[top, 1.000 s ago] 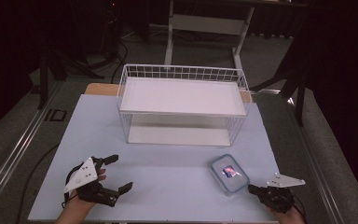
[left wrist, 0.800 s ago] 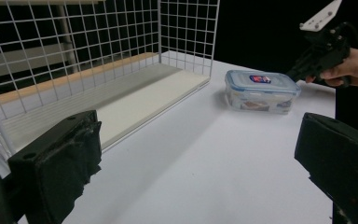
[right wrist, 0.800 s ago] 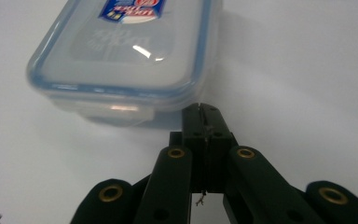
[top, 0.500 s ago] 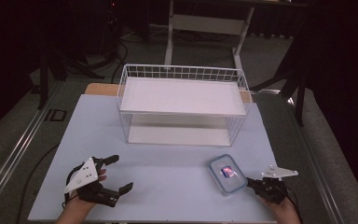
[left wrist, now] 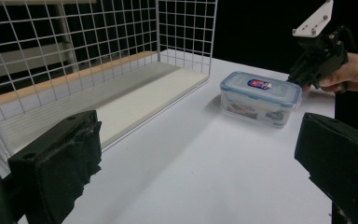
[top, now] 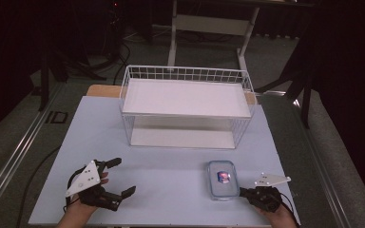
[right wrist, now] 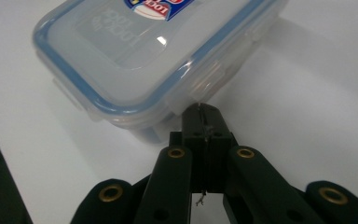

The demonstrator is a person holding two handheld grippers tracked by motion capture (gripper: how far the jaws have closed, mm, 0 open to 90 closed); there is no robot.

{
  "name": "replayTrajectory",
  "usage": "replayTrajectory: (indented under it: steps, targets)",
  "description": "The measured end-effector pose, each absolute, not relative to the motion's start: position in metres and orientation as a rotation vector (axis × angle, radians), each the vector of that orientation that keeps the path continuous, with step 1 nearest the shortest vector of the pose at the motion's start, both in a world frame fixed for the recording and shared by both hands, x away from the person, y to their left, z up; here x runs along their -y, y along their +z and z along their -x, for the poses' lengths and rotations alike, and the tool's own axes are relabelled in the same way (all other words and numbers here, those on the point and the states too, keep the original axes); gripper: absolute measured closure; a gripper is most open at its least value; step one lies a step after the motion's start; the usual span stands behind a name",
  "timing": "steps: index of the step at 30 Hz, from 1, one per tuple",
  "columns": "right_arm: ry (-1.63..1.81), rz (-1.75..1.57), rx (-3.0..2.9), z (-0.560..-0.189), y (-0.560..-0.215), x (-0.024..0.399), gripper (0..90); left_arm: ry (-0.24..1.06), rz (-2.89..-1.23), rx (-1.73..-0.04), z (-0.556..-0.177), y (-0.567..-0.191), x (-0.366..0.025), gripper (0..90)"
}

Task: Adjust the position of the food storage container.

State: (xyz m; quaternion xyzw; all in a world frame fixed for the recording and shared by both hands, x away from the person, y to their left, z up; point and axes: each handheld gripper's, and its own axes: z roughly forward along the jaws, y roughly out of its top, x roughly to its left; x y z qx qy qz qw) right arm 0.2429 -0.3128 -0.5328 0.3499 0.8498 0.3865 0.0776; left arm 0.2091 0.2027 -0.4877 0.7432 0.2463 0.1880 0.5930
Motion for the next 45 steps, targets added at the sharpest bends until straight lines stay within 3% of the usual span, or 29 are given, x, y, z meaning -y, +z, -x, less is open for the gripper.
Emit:
replayTrajectory:
  steps: [20,27,34,45]
  targets:
    - [1.200,-0.794,-2.677,-0.255,-0.534,0.221,90.0,0.444,-1.731,-0.565,-0.208,-0.487,-0.203,1.5]
    - [1.124,-0.805,-2.633,-0.258,-0.532,0.238,90.0,0.443,-1.729,-0.570,-0.208,-0.487,-0.204,1.5]
    - [1.092,-0.914,-2.453,-0.291,-0.517,0.266,90.0,0.445,-1.731,-0.569,-0.209,-0.487,-0.203,1.5]
    - [1.110,-0.936,-2.428,-0.328,-0.514,0.242,90.0,0.440,-1.726,-0.569,-0.209,-0.488,-0.205,1.5]
